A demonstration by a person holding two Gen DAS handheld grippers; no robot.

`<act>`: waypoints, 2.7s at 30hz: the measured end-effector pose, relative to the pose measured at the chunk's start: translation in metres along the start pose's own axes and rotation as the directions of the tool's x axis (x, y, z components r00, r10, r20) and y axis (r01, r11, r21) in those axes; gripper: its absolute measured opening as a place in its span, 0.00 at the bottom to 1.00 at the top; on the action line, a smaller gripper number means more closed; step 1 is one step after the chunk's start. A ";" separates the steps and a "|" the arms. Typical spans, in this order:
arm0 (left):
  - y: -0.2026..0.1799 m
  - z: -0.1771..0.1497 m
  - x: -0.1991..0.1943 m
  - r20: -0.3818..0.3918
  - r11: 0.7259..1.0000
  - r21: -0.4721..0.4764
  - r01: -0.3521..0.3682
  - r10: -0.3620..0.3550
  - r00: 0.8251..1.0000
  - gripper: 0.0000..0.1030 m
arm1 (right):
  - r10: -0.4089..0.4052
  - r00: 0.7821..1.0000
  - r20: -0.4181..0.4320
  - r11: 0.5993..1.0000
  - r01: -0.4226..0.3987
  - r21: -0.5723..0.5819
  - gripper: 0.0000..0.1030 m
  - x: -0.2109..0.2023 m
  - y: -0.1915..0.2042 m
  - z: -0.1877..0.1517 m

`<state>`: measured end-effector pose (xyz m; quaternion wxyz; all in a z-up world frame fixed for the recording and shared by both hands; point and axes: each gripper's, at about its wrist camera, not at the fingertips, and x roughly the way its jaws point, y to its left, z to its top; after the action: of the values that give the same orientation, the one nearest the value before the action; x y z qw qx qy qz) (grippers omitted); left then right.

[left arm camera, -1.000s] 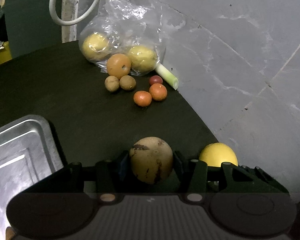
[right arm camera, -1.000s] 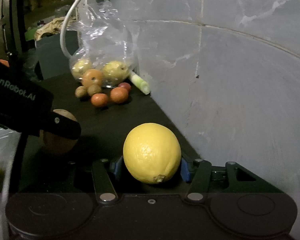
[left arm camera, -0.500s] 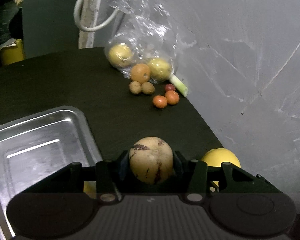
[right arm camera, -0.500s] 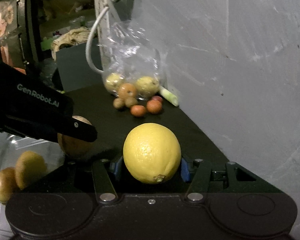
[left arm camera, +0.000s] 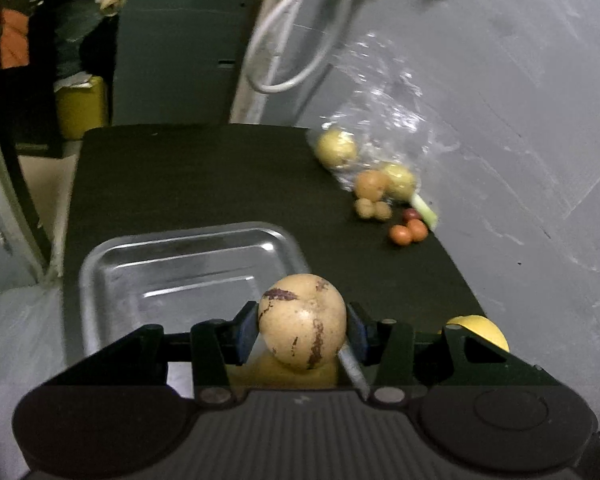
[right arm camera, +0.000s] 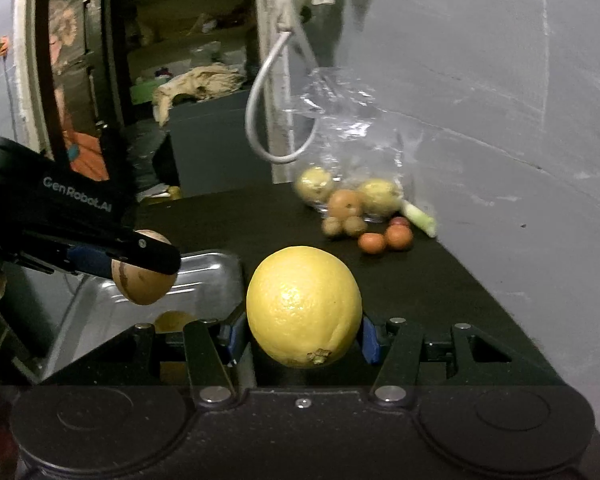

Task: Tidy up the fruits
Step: 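Lift the pepino and lemon and carry both over the metal tray, then lower the lemon into the tray and open the right tool while the left tool releases the pepino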

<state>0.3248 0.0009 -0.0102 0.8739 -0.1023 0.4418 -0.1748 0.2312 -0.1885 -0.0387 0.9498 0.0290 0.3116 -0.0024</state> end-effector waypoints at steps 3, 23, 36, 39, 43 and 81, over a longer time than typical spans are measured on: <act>0.016 -0.006 -0.011 0.002 1.000 -0.017 -0.011 0.011 1.000 0.50 | 0.019 1.000 -0.015 1.000 -0.020 -0.017 0.54 -0.005 0.013 -0.004; 0.058 -0.064 -0.042 -0.034 0.997 -0.067 -0.033 0.030 0.999 0.50 | 0.075 0.991 -0.114 0.994 -0.083 -0.067 0.54 -0.040 0.067 -0.045; 0.058 -0.089 -0.053 -0.054 0.998 -0.050 -0.038 0.035 0.998 0.50 | 0.092 0.982 -0.162 0.991 -0.107 -0.084 0.54 -0.047 0.077 -0.060; 0.055 -0.092 -0.054 -0.056 0.998 -0.040 -0.039 0.037 0.998 0.50 | 0.094 0.981 -0.169 0.990 -0.110 -0.090 0.54 -0.047 0.079 -0.061; 0.052 -0.096 -0.055 -0.056 0.999 -0.026 -0.043 0.041 0.998 0.50 | 0.093 0.980 -0.176 0.989 -0.111 -0.099 0.54 -0.047 0.081 -0.063; 0.046 -0.114 -0.043 -0.137 0.997 -0.046 -0.053 0.047 0.990 0.51 | 0.086 0.962 -0.258 0.986 -0.119 -0.117 0.54 -0.032 0.083 -0.073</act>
<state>0.2191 0.0576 -0.0604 0.8432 -0.1009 0.5068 -0.1483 0.1640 -0.1020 -0.0737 0.9012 -0.0172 0.4272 0.0711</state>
